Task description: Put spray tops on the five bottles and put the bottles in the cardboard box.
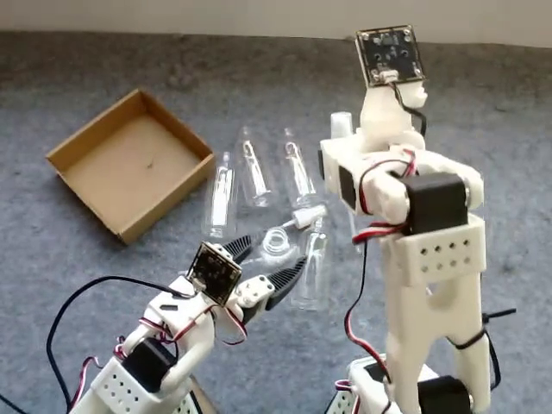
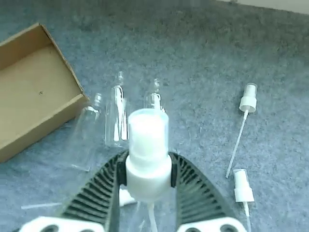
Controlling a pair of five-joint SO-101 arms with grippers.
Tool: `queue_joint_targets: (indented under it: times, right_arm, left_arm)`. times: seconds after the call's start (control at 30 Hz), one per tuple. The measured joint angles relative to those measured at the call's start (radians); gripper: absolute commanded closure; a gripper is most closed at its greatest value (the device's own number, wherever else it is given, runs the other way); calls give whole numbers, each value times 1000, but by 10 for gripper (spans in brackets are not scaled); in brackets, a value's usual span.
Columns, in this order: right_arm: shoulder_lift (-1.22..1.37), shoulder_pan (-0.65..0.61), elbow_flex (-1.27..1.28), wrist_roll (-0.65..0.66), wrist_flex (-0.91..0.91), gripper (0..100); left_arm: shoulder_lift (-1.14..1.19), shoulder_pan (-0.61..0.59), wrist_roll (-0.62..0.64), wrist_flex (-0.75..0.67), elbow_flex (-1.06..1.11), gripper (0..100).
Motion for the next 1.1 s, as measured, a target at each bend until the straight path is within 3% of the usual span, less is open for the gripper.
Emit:
queue_joint_targets:
  times: [0.17, 0.43, 0.73, 0.87, 1.1]
  right_arm:
    - [-135, 2, 32, -133, -86, 994]
    - [-302, -5, 32, -157, -98, 994]
    - [-425, -137, 40, -293, -98, 991]
    - [-489, -163, 161, -295, -115, 990]
    - [-669, -164, 425, -295, -311, 989]
  left_arm:
    - [0, 49, 0, -40, 0, 919]
    - [0, 124, 0, -43, 0, 919]
    - [0, 135, 0, -49, 0, 919]
    - [0, 135, 0, -49, 0, 919]
    - [0, 135, 0, -49, 0, 919]
